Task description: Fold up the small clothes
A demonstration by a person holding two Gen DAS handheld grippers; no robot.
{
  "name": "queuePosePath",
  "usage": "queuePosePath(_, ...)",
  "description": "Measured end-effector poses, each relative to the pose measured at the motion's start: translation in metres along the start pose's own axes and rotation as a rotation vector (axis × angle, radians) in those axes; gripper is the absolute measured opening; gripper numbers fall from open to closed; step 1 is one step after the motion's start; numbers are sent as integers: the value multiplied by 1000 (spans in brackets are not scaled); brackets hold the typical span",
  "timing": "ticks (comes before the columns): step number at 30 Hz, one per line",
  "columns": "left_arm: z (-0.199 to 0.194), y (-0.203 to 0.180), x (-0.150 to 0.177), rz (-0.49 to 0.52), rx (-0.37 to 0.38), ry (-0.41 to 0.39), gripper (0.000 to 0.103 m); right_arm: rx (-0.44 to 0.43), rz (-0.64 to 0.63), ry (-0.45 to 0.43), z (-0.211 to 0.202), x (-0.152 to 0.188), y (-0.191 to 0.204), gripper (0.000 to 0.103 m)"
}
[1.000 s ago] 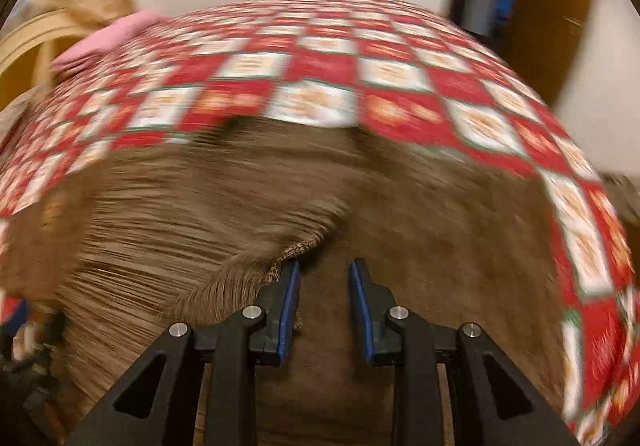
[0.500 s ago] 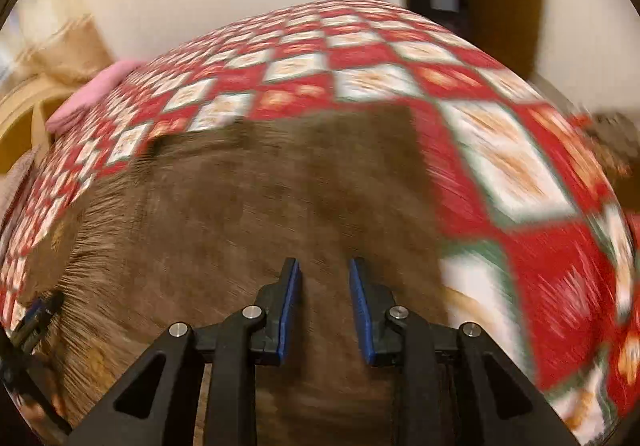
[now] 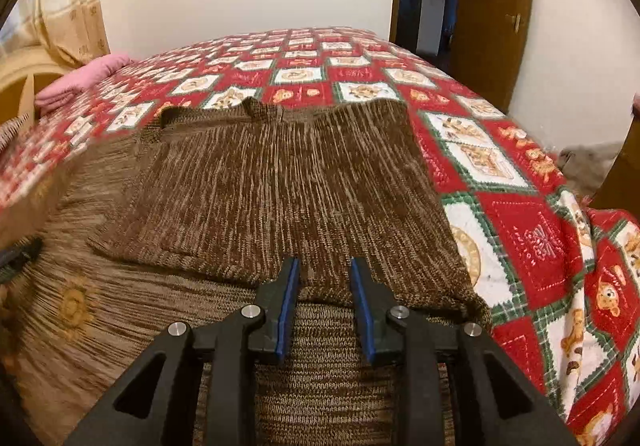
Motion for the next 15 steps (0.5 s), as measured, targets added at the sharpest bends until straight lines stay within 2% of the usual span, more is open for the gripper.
queuePosePath(1, -5, 6, 1, -10, 24, 7, 103, 10, -10, -8, -2, -1, 1, 32)
queuePosePath(3, -15, 25, 3, -80, 7, -6, 103, 20, -10, -4, -3, 1, 0, 34)
queuePosePath(6, -36, 82, -8, -253, -28, -94, 103, -18, 23, -13, -4, 4, -6, 36)
queuePosePath(10, -41, 156, -33, -419, -136, -158, 100, -52, 48, -20, -4, 5, -10, 38)
queuePosePath(13, -20, 194, -40, -492, -159, -113, 86, -43, 35, -20, -3, 5, -5, 40)
queuePosePath(14, -9, 200, -40, -503, -142, -90, 84, -38, 31, -20, -3, 5, -5, 40)
queuePosePath(15, 3, 202, -39, -509, -121, -59, 77, -36, 28, -20, -4, 5, -4, 41)
Point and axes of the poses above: each gripper's, at about its wrist camera, not at the fingertips, and z roughly the way its jaws point, y to its left, x to its underside, the point moved 4 cm from there along z, roughly the way its jaws point, and after that the axes turned 3 degrees about -z, right-handed, at the moved point
